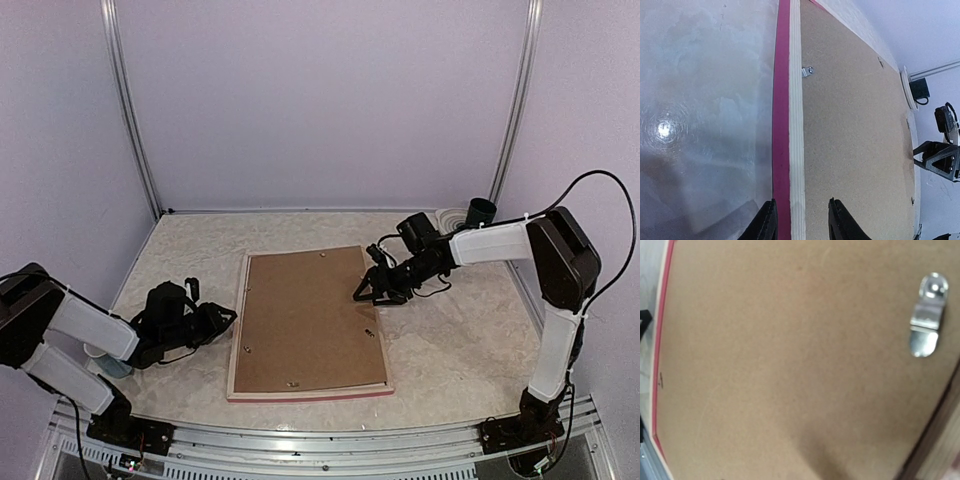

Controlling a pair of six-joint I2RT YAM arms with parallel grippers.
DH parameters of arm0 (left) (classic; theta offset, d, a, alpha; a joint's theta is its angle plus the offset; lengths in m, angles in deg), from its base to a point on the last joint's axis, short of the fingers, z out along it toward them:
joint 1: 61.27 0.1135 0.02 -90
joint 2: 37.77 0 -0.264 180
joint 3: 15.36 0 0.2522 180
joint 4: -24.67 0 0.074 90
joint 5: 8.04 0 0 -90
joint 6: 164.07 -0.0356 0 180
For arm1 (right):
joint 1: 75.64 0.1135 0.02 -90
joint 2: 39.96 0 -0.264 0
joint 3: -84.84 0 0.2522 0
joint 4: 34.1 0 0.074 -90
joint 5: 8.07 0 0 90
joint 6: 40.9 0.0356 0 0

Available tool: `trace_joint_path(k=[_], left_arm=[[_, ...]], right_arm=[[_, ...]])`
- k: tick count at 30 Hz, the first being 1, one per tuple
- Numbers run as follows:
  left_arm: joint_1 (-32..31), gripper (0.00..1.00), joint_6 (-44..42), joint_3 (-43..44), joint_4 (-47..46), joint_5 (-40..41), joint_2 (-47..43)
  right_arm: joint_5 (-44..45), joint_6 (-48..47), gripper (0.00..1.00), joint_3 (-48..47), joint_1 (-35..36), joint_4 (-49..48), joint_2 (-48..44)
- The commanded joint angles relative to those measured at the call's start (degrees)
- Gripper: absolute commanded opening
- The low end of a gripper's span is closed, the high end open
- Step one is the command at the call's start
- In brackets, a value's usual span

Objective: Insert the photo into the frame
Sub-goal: Place the backboard next to the photo.

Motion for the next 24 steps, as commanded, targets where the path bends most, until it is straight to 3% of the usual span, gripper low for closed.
trace_joint_path(k=[1,6,17,21,24], left_arm=[[-0.4,0.36,-0.6,0.3,1.2,0.7,-0.8],[-0.4,0.36,-0.2,0.1,0.4,0.1,0.0],[-0.4,0.36,-1.0,0.4,3.2,2.1,-2.0],[-0.3,0.36,-1.1,0.8,4.1,2.4,-2.5],[-0.4,0.36,-1.0,0.9,4.5,2.5,-3.1]], right_arm=[[0.7,-2.2,0.64,-3.4,2.0,1.3,-0.3],[0.7,-3.2,0.65,-5.9,3.7,2.4,2.4],[9.9,-6.2,0.67,-7.3,4.3,8.4,0.6],[12.7,-7.2,0.72,-8.4,4.3,10.3,-0.3],[15.6,-8.3,0.80,-9.0,4.3,11.7,-1.4]])
